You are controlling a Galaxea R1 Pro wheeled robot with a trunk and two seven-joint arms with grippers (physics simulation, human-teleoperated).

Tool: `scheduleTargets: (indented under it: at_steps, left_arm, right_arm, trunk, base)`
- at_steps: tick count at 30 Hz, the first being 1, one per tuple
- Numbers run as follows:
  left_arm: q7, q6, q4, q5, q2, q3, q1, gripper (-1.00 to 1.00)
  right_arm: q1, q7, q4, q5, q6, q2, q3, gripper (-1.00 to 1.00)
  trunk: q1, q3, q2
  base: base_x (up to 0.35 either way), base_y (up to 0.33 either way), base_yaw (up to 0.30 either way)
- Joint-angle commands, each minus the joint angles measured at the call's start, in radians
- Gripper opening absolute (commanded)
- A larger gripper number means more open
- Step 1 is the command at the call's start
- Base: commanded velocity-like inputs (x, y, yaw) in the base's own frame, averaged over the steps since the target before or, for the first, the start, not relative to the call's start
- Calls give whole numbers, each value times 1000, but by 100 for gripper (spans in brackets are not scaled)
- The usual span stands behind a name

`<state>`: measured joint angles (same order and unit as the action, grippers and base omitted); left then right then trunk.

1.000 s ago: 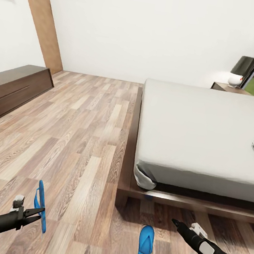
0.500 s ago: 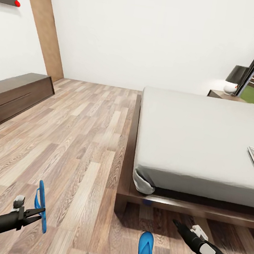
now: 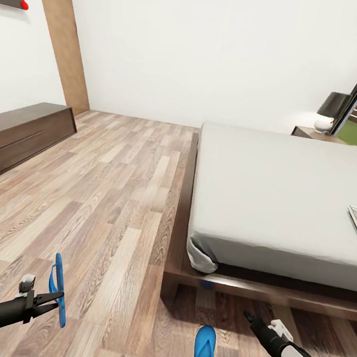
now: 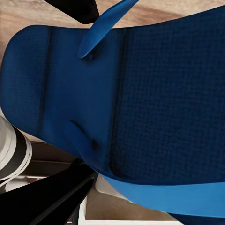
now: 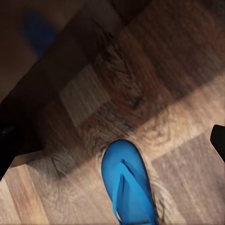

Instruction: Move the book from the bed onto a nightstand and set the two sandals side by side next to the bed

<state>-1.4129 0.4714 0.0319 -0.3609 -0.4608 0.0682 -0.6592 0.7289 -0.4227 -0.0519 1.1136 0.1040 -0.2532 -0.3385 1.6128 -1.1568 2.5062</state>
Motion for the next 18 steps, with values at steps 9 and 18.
scheduleTargets:
  at_steps: [9, 18]
  left_arm:
    - [-1, 10, 0, 8, 0, 7, 0, -100]
    - [0, 12, 0, 8, -1, 7, 0, -100]
  right_arm:
    - [1, -7, -3, 39, 4, 0, -7, 100]
    - [1, -7, -3, 41, 5, 0, -8, 100]
  trunk:
    - [-3, 22, -1]
    - [-7, 57, -3]
  base:
    - [0, 0, 0]
    - [0, 0, 0]
